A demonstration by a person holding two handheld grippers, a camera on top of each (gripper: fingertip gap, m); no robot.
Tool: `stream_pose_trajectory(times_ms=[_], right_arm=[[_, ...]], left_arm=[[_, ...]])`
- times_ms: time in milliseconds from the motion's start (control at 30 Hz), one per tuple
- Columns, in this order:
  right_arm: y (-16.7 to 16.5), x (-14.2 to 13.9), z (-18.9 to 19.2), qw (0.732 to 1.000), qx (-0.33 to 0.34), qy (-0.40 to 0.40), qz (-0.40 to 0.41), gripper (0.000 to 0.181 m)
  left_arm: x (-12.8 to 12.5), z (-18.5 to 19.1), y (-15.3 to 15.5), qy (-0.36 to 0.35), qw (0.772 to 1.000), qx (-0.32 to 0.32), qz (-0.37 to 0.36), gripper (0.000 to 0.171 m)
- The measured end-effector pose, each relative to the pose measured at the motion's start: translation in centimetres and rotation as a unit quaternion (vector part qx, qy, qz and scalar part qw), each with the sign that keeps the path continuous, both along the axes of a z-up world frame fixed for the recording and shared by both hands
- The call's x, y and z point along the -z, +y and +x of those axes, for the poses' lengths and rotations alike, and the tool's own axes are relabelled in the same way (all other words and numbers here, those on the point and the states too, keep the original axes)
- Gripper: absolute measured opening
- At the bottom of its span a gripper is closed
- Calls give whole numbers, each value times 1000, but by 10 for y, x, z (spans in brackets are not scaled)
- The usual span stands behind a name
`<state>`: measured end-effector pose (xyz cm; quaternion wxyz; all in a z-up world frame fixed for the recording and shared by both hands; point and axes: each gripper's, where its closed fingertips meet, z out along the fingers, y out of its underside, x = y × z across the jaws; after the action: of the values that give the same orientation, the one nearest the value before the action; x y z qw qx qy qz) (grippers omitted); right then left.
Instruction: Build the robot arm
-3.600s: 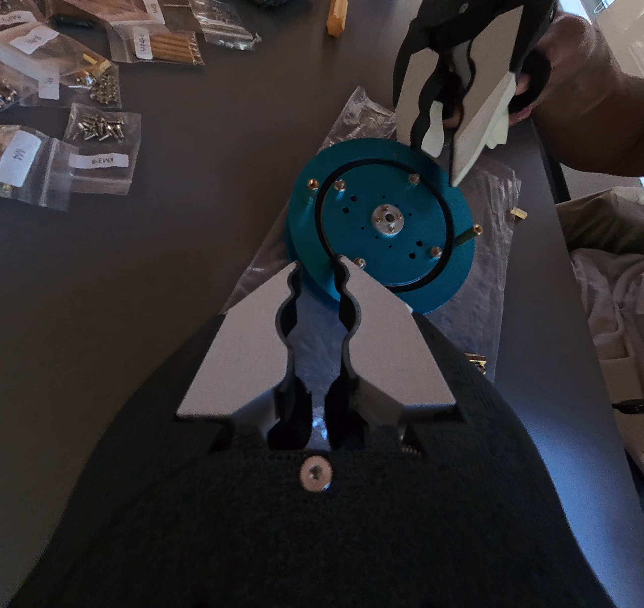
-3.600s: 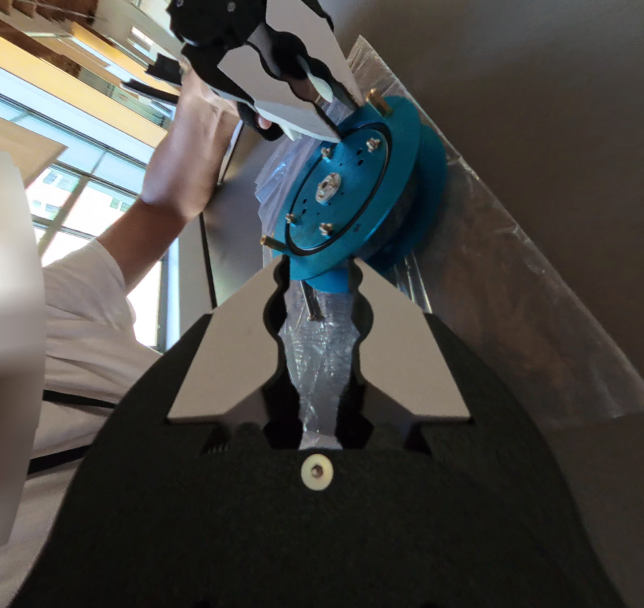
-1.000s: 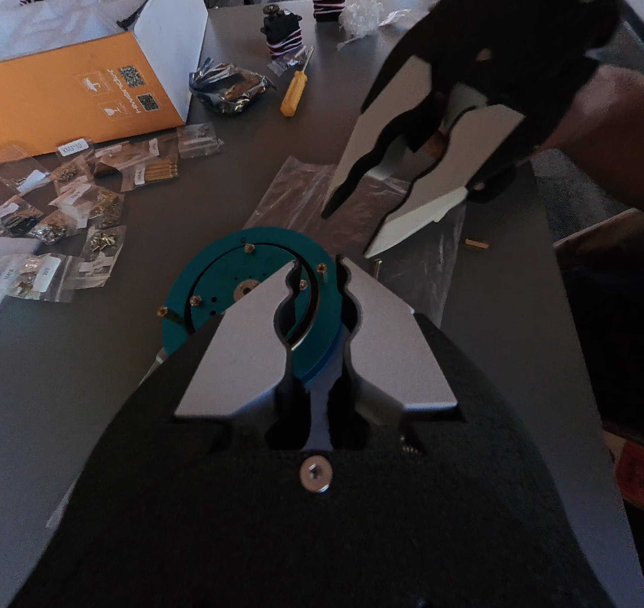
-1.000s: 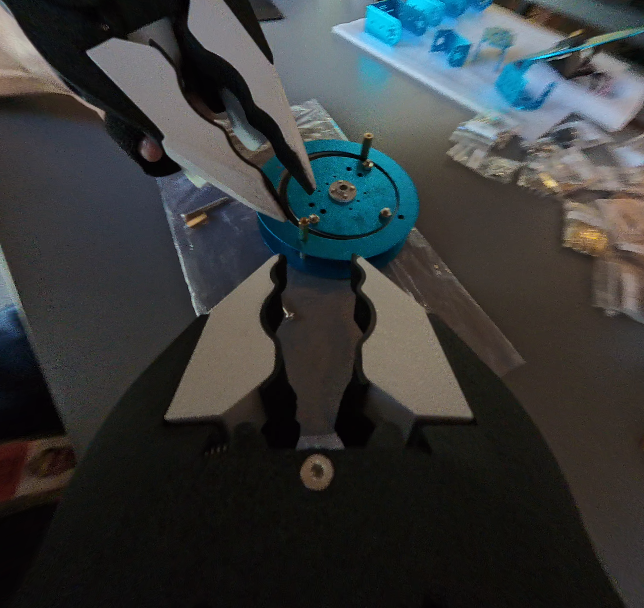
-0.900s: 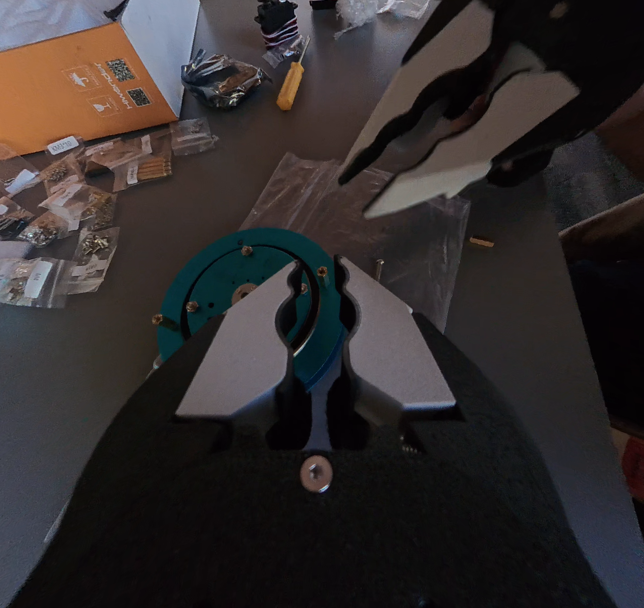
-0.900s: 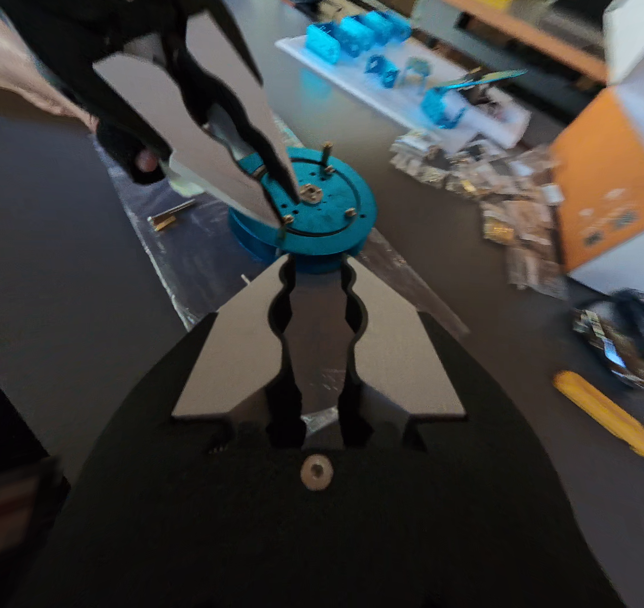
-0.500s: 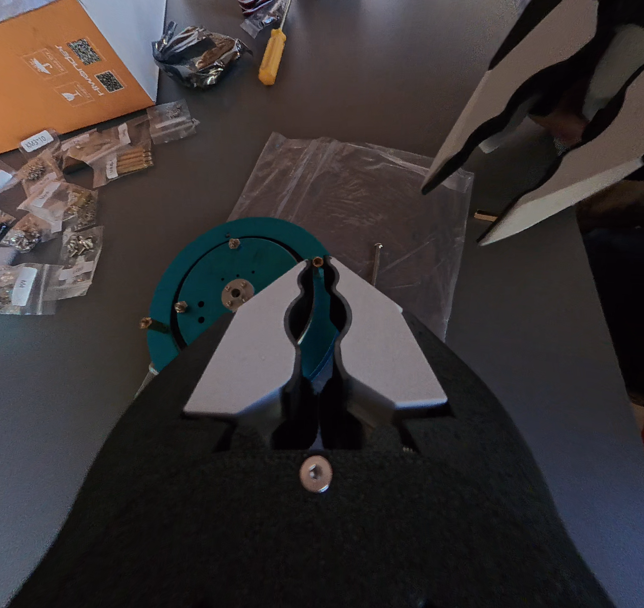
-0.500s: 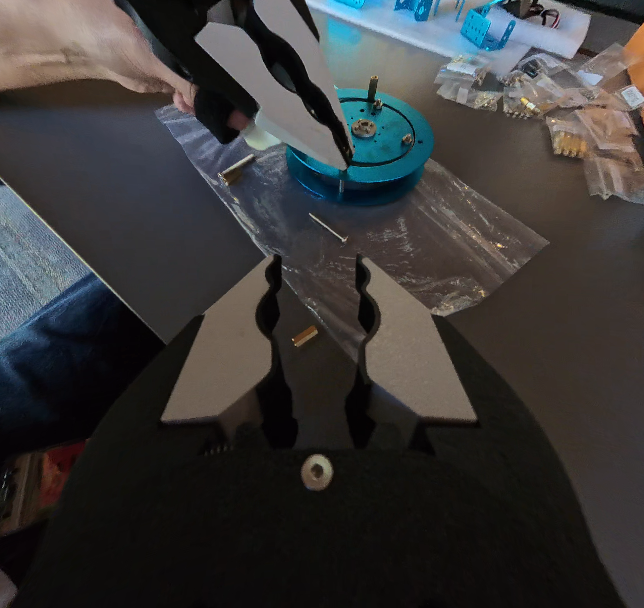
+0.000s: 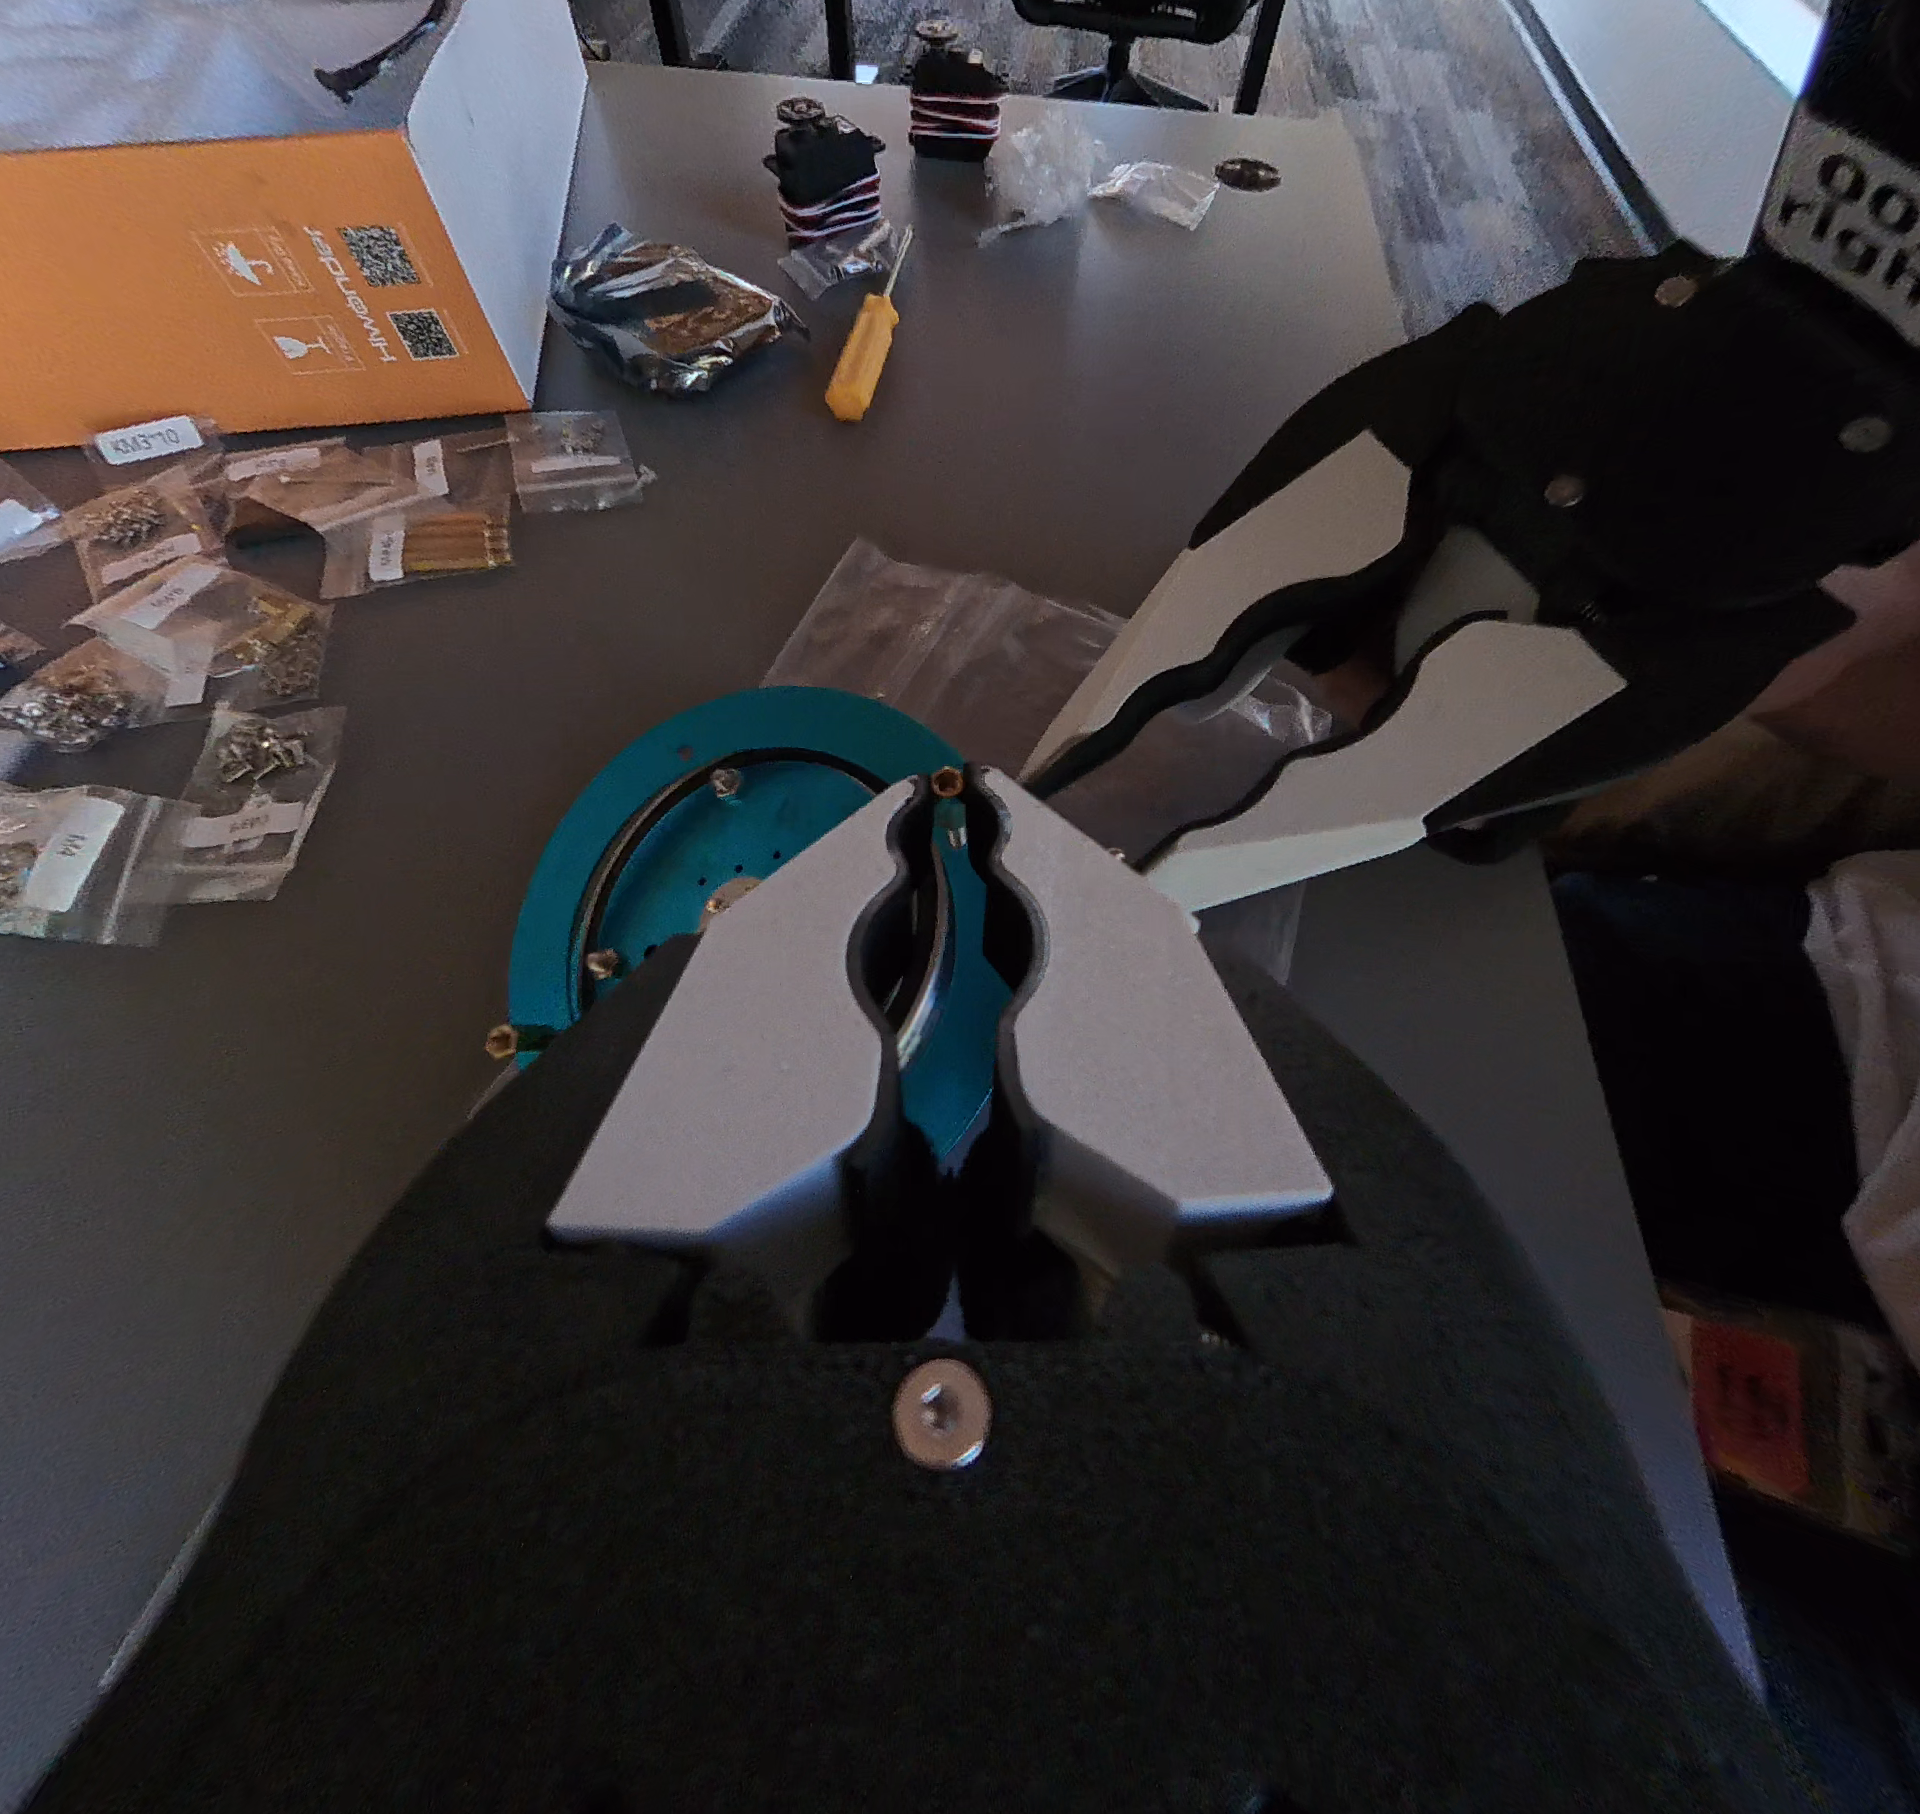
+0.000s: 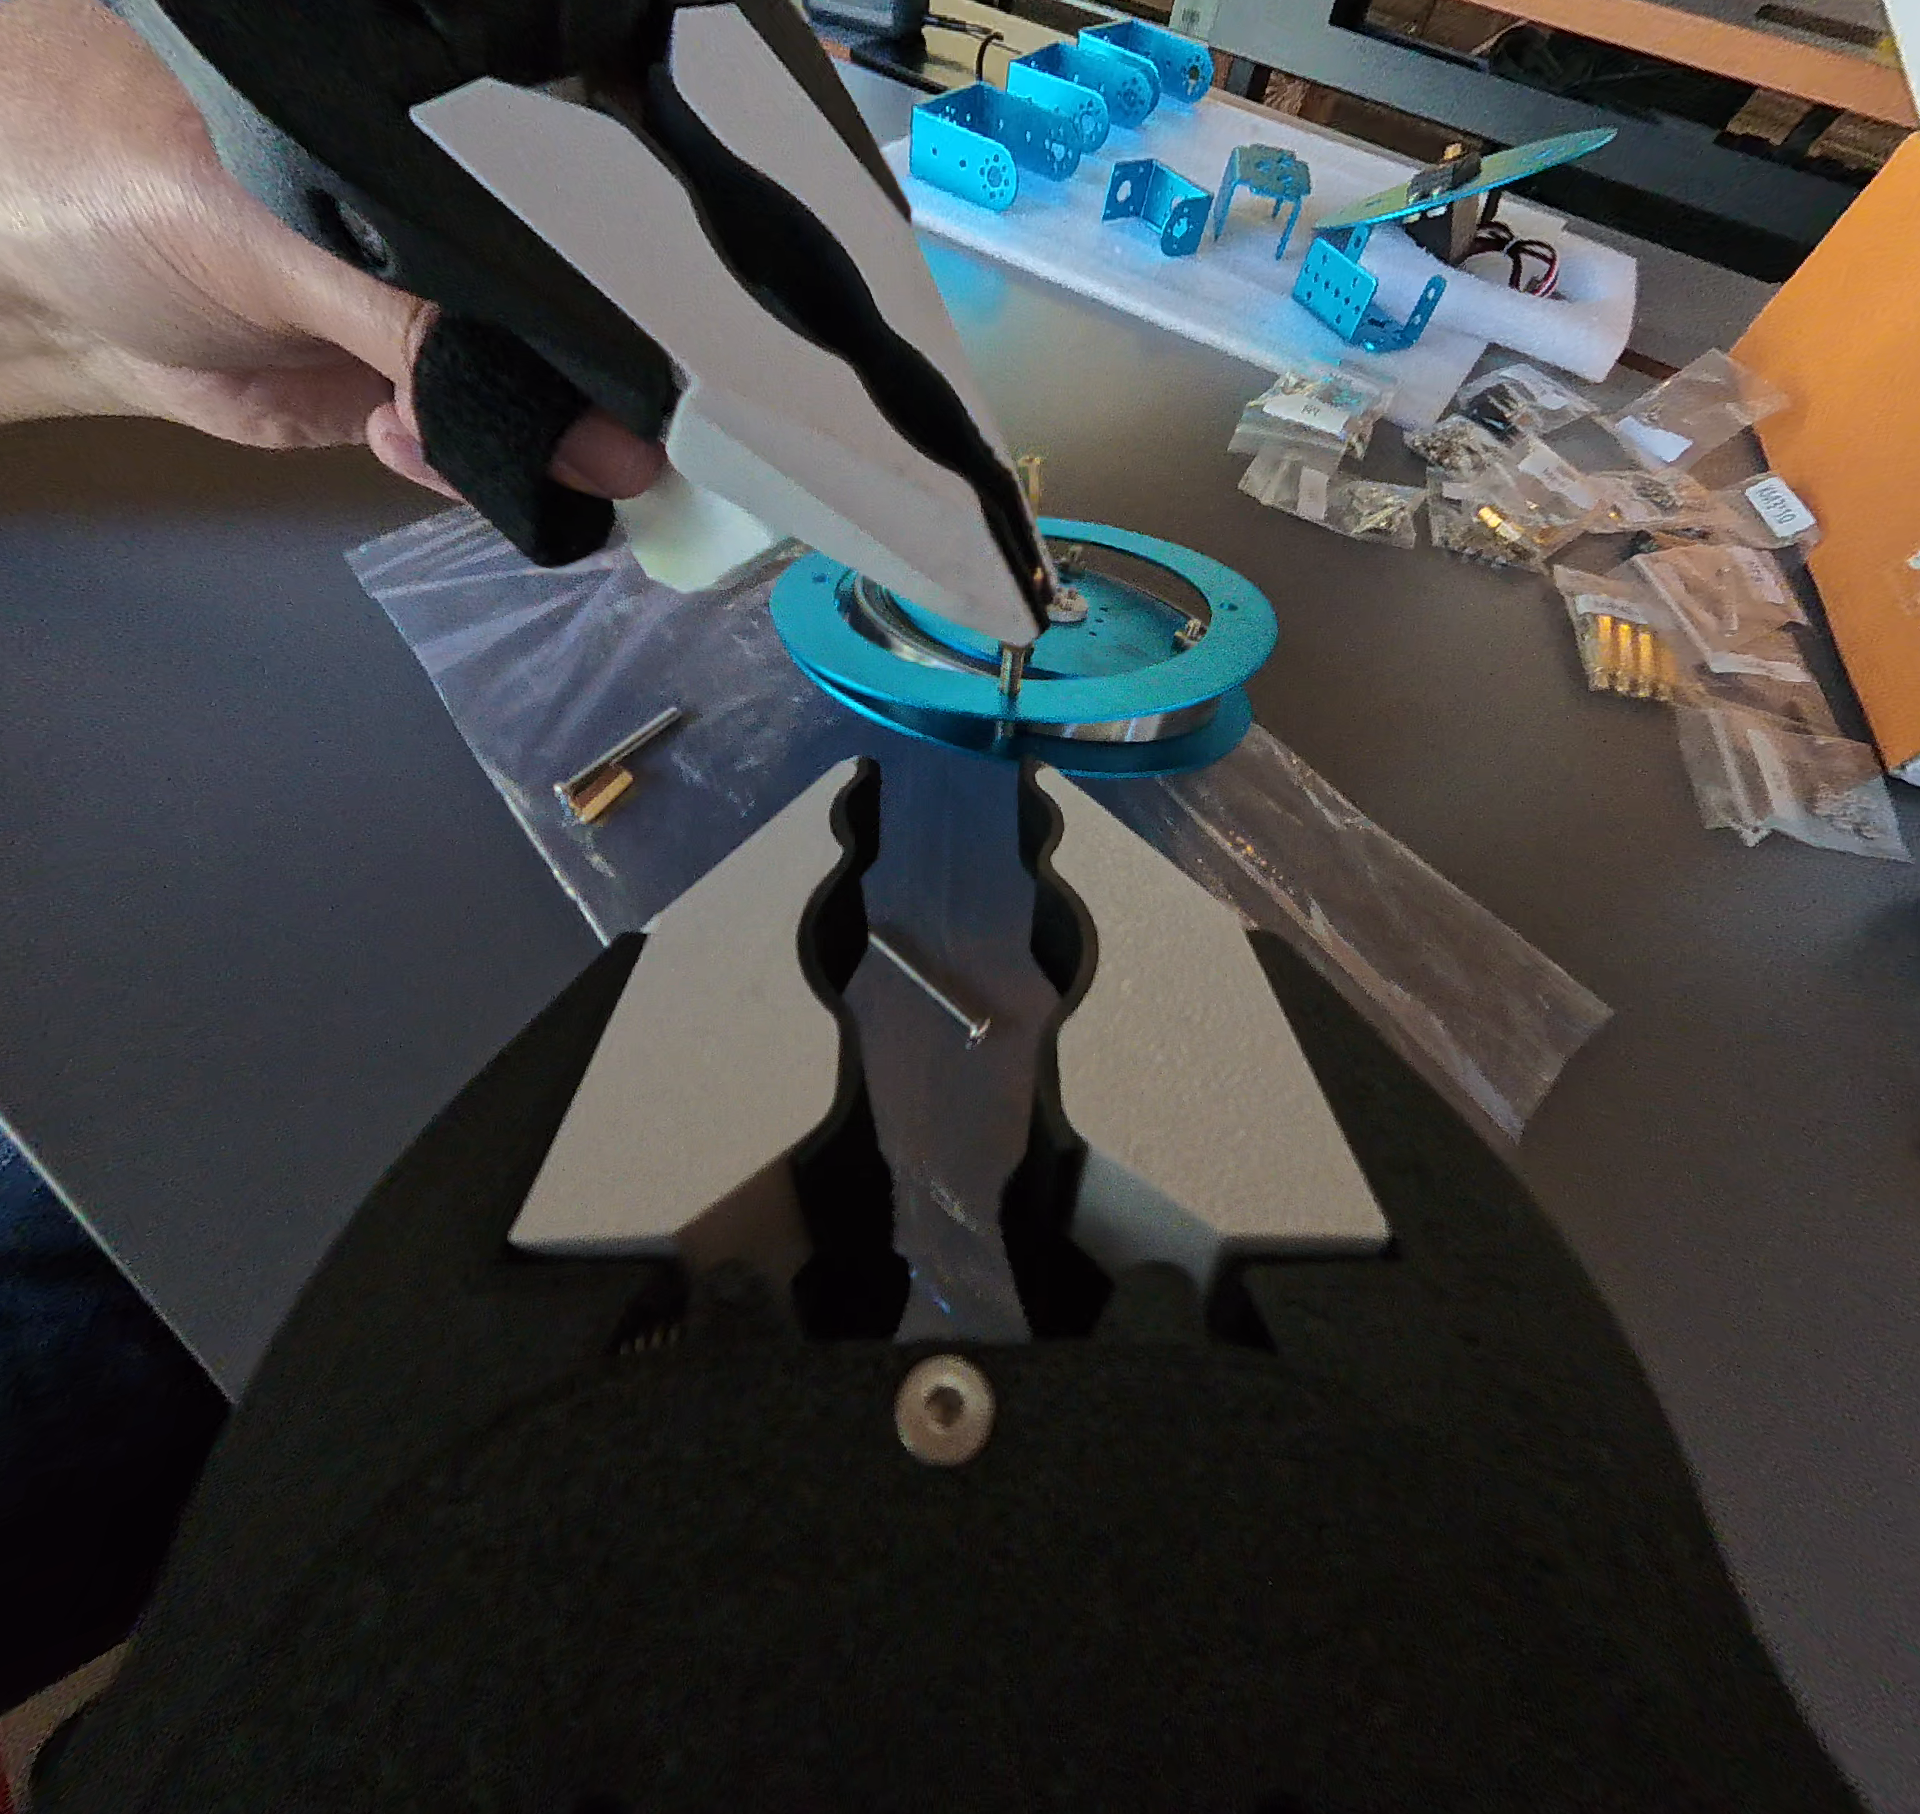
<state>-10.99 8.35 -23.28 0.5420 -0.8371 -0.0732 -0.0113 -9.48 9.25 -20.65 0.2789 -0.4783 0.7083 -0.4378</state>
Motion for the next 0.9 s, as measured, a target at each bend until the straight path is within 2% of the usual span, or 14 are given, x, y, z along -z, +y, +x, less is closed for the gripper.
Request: stream_pose_trajectory(times_ms=[167,367,500,600,700,800,900], right_arm=[[6,-14,11,1000,-1,9,21,25],[11,-42,27,993,-55,96,45,18],[17,-46,31,985,-112,131,3,16],[27,-52,34,983,-141,107,-47,14],[36,-54,30,973,-179,89,-112,21],[47,-63,26,964,-212,103,-124,14],[52,-56,24,952,-234,112,-161,22]], left_arm=[[-15,6,6,-4,999,-5,-46,5],[-34,11,12,-13,993,-11,-119,5],[-43,11,18,-16,990,-21,-138,5],[-47,11,27,-19,985,-34,-168,5],[-47,8,38,-21,976,-44,-211,5],[-50,3,47,-37,969,-49,-238,5],[-50,-2,51,-45,967,-52,-247,5]])
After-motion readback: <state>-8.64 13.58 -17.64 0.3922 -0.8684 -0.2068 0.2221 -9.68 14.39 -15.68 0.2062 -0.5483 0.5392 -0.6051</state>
